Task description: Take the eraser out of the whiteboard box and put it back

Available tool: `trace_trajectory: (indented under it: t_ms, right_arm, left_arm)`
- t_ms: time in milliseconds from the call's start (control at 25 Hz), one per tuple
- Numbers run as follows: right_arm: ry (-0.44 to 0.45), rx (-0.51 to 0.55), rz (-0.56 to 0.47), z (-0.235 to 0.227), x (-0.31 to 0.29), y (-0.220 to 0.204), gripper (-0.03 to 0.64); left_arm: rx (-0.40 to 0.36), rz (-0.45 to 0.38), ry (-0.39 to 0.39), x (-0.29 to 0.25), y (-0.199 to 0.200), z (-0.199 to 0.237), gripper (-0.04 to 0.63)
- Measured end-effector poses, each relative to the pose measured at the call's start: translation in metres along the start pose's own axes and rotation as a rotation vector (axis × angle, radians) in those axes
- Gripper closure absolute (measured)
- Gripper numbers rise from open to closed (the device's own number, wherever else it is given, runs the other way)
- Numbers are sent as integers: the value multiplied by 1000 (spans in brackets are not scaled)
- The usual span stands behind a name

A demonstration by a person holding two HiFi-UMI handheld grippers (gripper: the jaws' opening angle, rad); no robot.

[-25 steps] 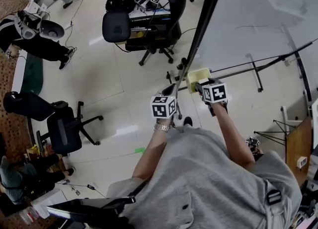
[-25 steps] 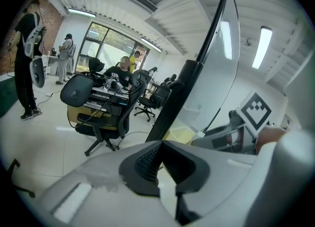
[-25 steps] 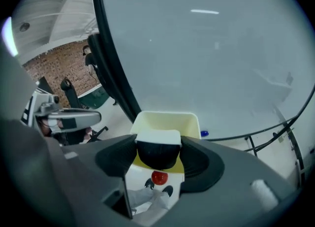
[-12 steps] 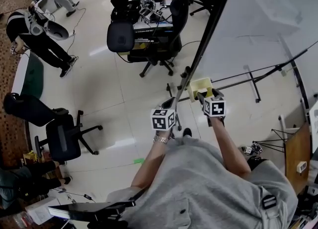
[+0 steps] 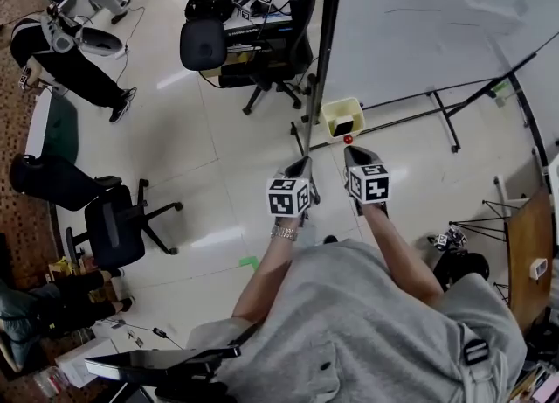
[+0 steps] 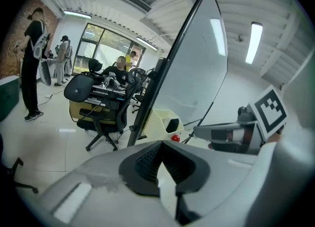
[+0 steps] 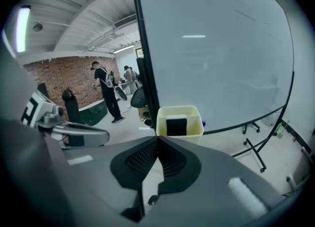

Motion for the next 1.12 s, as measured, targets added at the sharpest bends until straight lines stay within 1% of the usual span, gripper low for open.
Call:
trace_trajectory:
  t_ms: [120, 240, 320, 400, 640, 760, 880, 1000, 1120]
  right_arm:
    - [78, -8, 28, 6, 26, -29, 612]
    - [151, -51, 61, 8, 51, -61, 612]
    - [178, -53, 92, 9, 66, -83, 612]
    - [199, -36, 107, 11, 80, -98, 612]
    - [256, -38, 74, 15, 101, -101, 612]
    - [229, -29, 61, 10, 104, -94, 612]
    - [199, -47, 65, 3, 103, -94, 612]
    - [202, -57, 78, 6, 108, -96, 612]
    - [221, -21, 78, 18, 116, -98, 612]
  left_arm:
    - [-19, 10, 4, 2, -16, -34, 592]
    - [-55, 37, -11, 2, -41, -78, 592]
    - [-75, 62, -19, 2, -58, -103, 592]
    - [-81, 73, -19, 6, -69, -119, 592]
    - [-101, 68, 5, 17, -72, -128, 592]
    - [-116, 60, -8, 18, -70, -134, 592]
    - [-130, 64, -26, 21, -72, -139, 592]
    - [-122, 55, -30, 28, -74, -139, 592]
    - [-105, 41, -17, 38, -75, -130, 592]
Point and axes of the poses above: the fingertips, and each gripper's own axes: x backward along the fingers, z to its left, y out of its top, the point moved 6 cm from there along x, backward along the fingers, and after that the axes turned 14 degrees about -y, right-handed, at the moved point
